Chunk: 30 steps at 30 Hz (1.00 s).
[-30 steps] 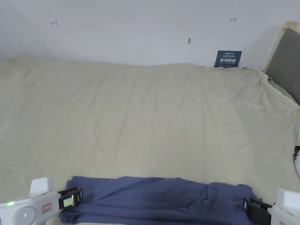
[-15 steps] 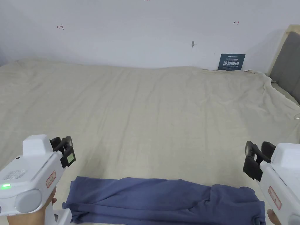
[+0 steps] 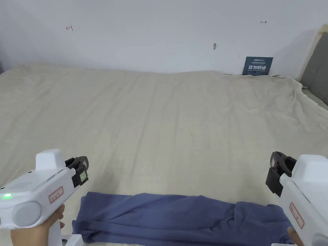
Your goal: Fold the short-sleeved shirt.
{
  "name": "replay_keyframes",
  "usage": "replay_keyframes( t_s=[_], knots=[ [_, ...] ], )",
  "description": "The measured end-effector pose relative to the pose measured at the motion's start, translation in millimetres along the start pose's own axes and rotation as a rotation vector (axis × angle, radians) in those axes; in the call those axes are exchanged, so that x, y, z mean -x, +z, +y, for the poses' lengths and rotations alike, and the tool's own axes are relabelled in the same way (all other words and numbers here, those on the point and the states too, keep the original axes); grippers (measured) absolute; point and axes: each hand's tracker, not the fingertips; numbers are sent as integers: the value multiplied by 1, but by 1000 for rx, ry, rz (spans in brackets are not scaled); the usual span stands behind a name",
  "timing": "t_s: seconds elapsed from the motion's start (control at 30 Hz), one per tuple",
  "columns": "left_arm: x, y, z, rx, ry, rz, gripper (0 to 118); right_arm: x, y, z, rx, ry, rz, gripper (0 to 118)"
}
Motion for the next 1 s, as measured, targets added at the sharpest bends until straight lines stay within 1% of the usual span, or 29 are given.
replay_keyframes(
  t_s=[0.07,0.13,0.23,0.37,0.43,0.5,0.6,0.63,0.67,0.77,0.87,1.0],
  knots=[
    [17,-9,1,88,67,-61,0,-1,-1,-1,4,1,-1,0],
    [37,-17,-2,161,123,-92,0,-2,-2,-1,10,-1,-3,0],
    [57,-25,-9,236,158,-125,0,-4,-4,-3,23,-19,5,0],
    [93,-45,-23,369,230,-183,1,-3,-9,-6,45,1,3,0],
    [112,-59,-33,431,271,-176,12,-2,-12,-8,56,4,3,0],
    [123,-71,-42,499,286,-134,31,-1,-14,-10,66,7,1,0],
    [132,-84,-55,563,263,-116,43,1,-17,-12,83,8,-2,0],
    [134,-89,-58,588,262,-116,57,1,-19,-14,89,8,-3,0],
    [135,-93,-61,592,265,-121,61,2,-20,-15,95,11,-4,0],
    [139,-106,-66,628,281,-152,63,2,-23,-18,114,19,-7,0],
    [130,-111,-71,638,273,-153,64,2,-26,-21,129,21,-11,0],
    [133,-133,-82,666,270,-157,64,0,-27,-22,141,19,-21,0]
  ],
)
